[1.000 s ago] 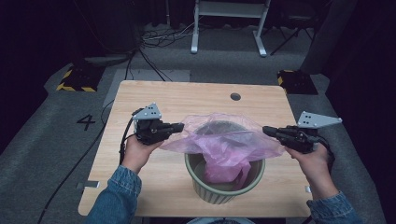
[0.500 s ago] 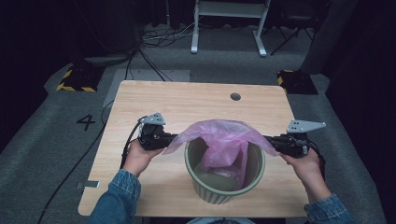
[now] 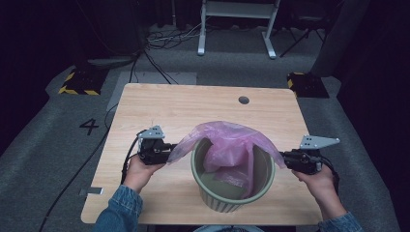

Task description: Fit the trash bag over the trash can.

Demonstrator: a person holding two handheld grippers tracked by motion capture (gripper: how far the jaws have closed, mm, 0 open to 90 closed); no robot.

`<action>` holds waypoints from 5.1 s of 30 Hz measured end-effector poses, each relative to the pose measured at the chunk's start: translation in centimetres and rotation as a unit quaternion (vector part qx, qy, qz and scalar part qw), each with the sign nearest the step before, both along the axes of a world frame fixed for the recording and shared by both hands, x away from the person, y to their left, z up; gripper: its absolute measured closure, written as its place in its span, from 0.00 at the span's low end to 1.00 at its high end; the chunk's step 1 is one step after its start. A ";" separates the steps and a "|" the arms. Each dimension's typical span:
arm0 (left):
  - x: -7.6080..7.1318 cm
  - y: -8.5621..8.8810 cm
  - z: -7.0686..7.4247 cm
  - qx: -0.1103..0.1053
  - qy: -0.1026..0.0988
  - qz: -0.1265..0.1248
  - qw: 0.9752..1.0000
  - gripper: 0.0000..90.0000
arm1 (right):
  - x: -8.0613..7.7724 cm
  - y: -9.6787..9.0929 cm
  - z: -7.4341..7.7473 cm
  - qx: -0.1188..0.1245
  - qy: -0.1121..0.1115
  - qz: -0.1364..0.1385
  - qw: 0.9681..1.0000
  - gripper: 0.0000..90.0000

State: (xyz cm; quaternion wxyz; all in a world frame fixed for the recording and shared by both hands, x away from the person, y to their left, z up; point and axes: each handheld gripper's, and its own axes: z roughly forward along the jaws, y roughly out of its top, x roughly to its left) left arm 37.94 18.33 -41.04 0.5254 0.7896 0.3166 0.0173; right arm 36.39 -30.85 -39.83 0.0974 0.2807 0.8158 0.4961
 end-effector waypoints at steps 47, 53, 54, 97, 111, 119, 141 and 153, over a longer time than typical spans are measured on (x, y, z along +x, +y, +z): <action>-3.8 3.2 6.8 -0.068 -0.137 0.013 0.988 0.44 | -2.9 3.0 7.1 0.001 -0.130 0.077 0.988 0.99; -3.2 1.0 7.5 -0.078 -0.132 -0.028 0.988 0.40 | -2.5 3.7 7.1 -0.006 -0.128 0.077 0.989 0.98; -3.1 0.6 7.5 -0.069 -0.129 -0.026 0.989 0.40 | -2.5 3.7 7.1 -0.006 -0.128 0.078 0.989 0.98; -10.8 -2.4 0.4 0.017 -0.142 -0.233 0.962 1.00 | -11.7 1.6 0.8 0.007 -0.086 0.194 0.977 1.00; -9.0 -0.8 -2.2 0.047 -0.090 -0.164 0.981 0.78 | -9.7 1.1 -3.7 -0.056 -0.042 0.140 0.988 0.85; -9.1 1.3 0.0 -0.014 -0.125 -0.101 0.987 0.42 | -10.2 -1.6 -0.8 0.036 -0.087 0.101 0.990 0.43; -2.0 -2.3 -1.4 -0.008 -0.060 -0.078 0.995 0.92 | -1.2 1.5 0.5 0.027 -0.033 0.030 0.999 1.00; -0.8 -3.5 -3.1 0.081 -0.026 -0.042 0.995 1.00 | 3.2 3.1 -4.2 -0.075 0.044 -0.006 0.996 1.00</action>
